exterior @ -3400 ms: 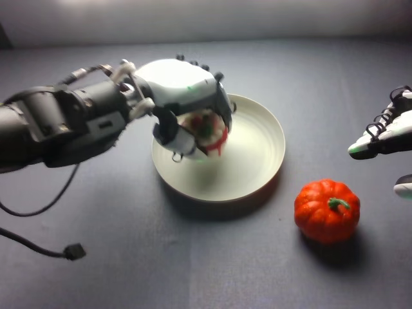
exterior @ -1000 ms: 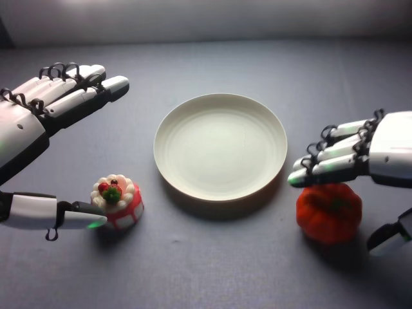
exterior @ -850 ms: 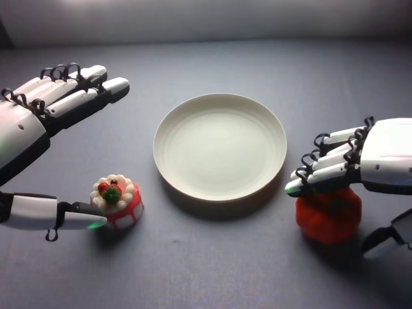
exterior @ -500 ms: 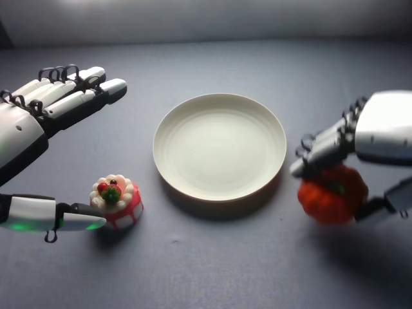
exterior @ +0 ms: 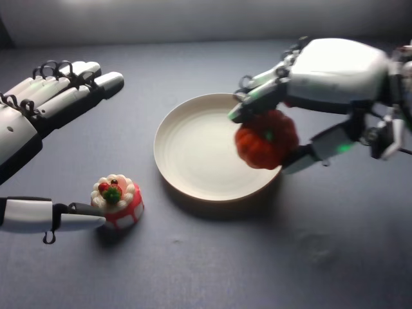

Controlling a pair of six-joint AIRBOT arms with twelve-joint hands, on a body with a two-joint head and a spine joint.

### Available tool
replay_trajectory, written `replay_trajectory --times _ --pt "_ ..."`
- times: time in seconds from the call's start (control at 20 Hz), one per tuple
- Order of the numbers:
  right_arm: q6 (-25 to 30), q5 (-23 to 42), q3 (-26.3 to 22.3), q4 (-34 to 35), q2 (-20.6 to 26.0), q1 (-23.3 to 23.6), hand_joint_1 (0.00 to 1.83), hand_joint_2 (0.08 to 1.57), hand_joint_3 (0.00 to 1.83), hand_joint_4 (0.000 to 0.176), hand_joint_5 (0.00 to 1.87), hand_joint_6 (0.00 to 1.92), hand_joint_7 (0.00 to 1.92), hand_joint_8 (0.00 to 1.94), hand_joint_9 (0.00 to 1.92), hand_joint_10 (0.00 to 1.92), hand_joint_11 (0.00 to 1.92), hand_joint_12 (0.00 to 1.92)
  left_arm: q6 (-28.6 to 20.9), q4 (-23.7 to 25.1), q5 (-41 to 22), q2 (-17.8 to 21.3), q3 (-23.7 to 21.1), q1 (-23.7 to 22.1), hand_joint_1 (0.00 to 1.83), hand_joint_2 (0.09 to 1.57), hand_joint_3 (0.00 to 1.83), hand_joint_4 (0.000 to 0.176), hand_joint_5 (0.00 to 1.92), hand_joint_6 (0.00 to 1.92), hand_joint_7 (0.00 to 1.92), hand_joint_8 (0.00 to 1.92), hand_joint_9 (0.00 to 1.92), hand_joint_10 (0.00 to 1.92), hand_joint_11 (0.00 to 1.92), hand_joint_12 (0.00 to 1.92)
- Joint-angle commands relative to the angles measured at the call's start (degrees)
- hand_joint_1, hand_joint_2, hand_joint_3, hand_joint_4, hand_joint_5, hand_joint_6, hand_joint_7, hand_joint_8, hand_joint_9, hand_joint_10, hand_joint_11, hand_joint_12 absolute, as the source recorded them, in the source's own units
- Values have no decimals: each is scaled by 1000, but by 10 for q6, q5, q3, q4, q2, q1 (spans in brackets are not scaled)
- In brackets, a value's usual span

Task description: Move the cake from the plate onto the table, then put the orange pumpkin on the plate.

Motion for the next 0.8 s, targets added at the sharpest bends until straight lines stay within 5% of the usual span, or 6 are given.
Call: replay_trajectory --times 0.0,0.15,0.2,0.3,0.5,0.75 --pt "1 28 10 21 -5 11 1273 1085 0 0 1099 598 1037 1106 990 938 870 1331 -2 -7 -71 4 1 -3 896 828 0 122 37 0 0 0 0 0 0 638" --pt "1 4 32 -8 -40 27 1265 1116 6 0 898 890 1046 1090 897 931 728 1379 -2 -7 -65 3 2 -3 907 824 0 108 31 2 0 0 1 1 0 531" --pt "1 -1 36 -14 -46 32 1143 1036 0 0 621 426 705 928 761 1087 637 1503 -2 -7 -65 3 3 -3 887 826 0 112 13 0 0 0 0 0 0 528" --pt "1 -18 44 -27 -59 41 906 1024 0 76 392 43 428 478 599 914 666 1331 -2 -6 -65 2 3 -3 893 822 0 118 0 0 0 0 0 0 0 427" --pt "1 -34 53 -33 -67 43 657 947 0 93 256 0 377 33 362 717 123 1398 -2 -5 -66 2 3 -5 889 829 1 120 0 0 0 0 0 0 0 394" --pt "1 -11 18 4 -41 42 703 897 0 75 207 0 317 0 430 102 47 1144 -3 -8 -75 3 -1 0 887 821 0 150 0 0 0 0 0 0 0 391"
